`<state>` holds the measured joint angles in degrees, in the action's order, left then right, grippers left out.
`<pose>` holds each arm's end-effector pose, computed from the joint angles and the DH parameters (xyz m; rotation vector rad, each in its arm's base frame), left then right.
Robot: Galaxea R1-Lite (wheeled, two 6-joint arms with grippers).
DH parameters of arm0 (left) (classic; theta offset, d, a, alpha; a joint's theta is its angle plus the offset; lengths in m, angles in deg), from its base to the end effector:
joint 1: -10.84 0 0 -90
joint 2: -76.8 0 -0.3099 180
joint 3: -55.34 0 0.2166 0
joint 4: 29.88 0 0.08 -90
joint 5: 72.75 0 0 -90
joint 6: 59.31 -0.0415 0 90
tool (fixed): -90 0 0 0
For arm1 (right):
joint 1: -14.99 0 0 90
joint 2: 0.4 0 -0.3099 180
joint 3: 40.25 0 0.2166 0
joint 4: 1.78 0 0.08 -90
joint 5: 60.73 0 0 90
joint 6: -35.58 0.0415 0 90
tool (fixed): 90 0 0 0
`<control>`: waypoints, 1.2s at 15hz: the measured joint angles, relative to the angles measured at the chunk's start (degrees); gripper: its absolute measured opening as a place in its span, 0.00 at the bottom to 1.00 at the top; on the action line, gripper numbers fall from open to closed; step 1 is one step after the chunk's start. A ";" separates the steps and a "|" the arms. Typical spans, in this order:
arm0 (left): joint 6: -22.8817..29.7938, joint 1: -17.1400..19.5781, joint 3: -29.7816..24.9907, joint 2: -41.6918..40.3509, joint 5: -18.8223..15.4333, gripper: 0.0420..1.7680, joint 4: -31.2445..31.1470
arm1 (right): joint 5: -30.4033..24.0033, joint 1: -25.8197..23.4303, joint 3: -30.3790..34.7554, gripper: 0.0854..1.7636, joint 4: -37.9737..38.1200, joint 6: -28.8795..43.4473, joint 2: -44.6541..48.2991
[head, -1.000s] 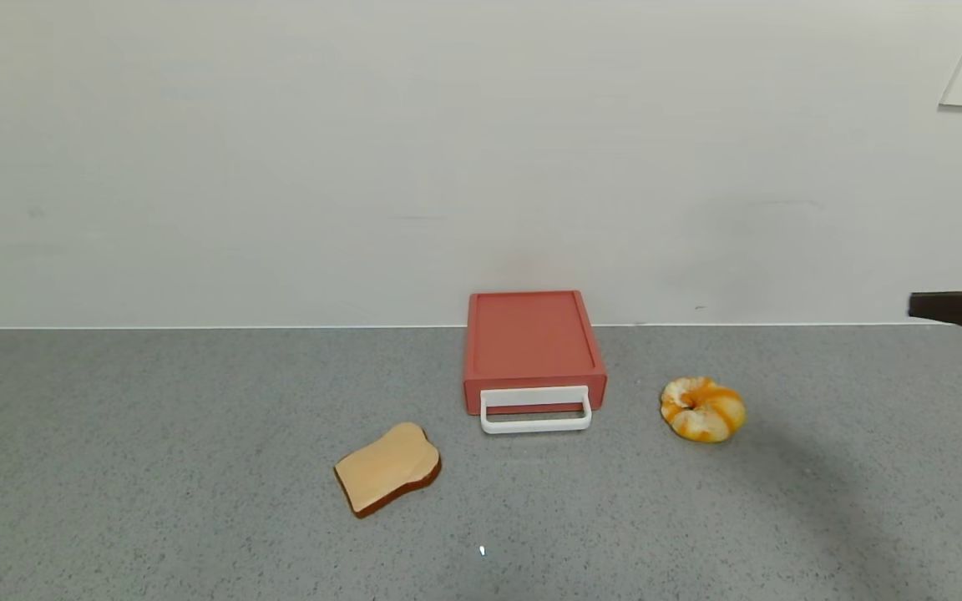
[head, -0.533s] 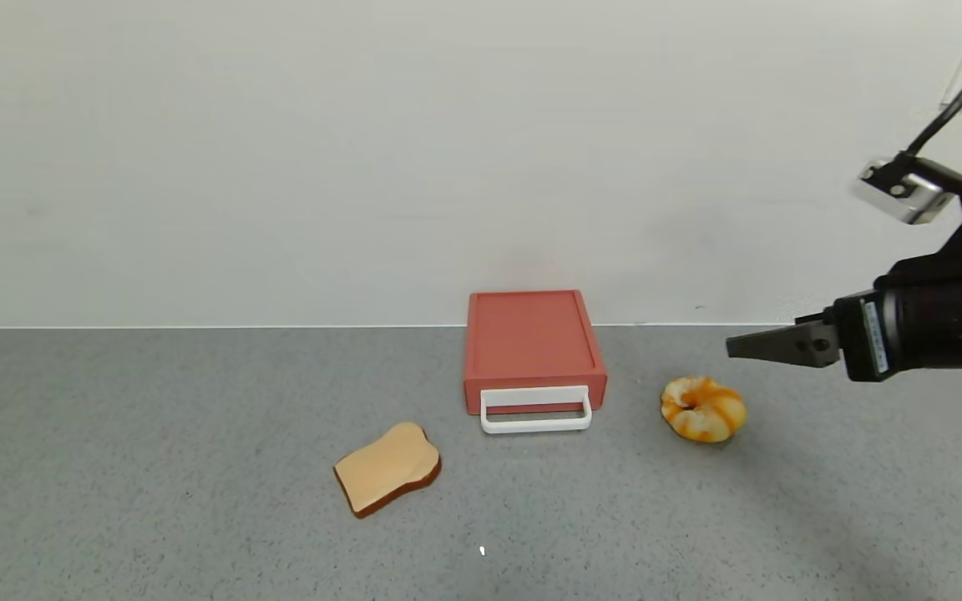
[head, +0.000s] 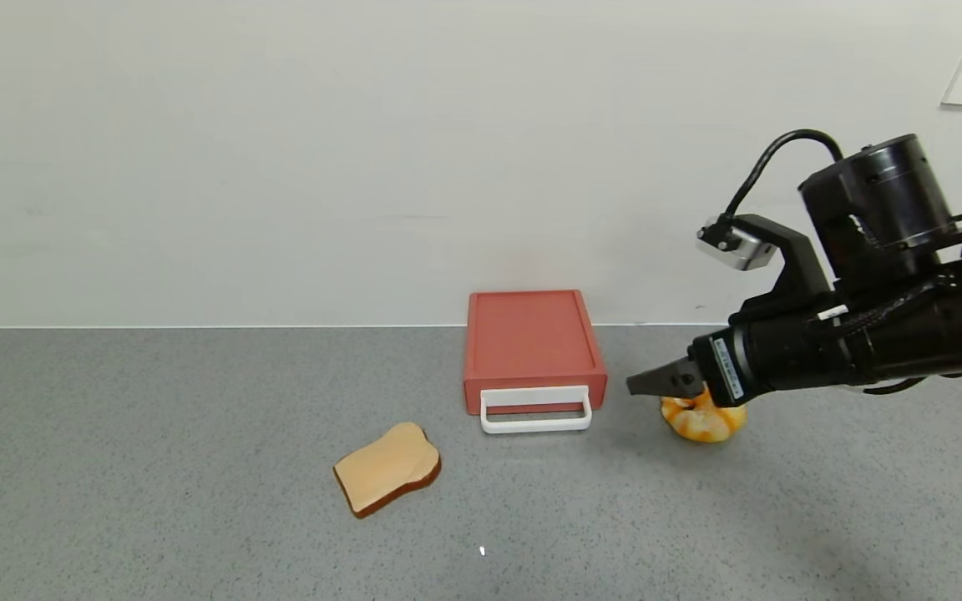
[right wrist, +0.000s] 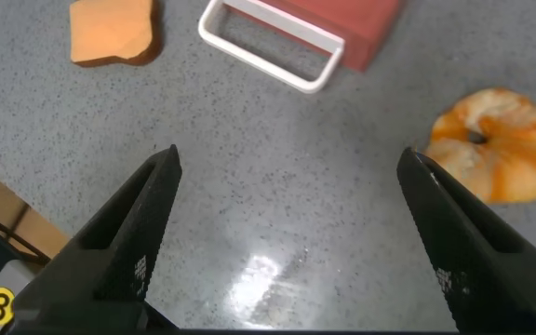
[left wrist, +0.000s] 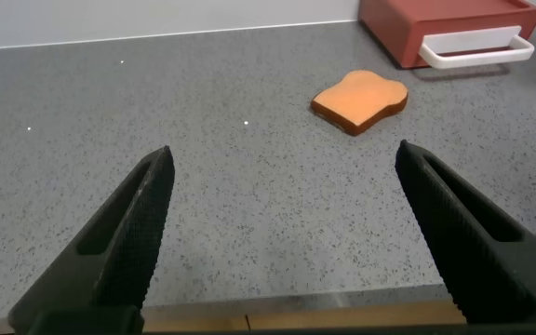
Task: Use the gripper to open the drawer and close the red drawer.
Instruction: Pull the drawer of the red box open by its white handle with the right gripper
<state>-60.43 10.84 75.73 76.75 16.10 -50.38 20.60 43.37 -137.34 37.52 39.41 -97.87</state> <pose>0.0146 -0.0008 0.0752 0.0195 0.0009 -0.0201 0.3050 0.1719 0.2286 -0.0586 0.7139 0.5964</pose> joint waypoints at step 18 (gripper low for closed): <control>-0.02 0.00 0.00 0.00 -0.06 0.97 0.00 | 1.29 3.60 -5.52 0.02 -0.22 2.04 -8.57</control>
<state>-60.46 10.84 75.73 76.75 16.04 -50.38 21.89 46.96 -142.87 37.30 41.45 -106.44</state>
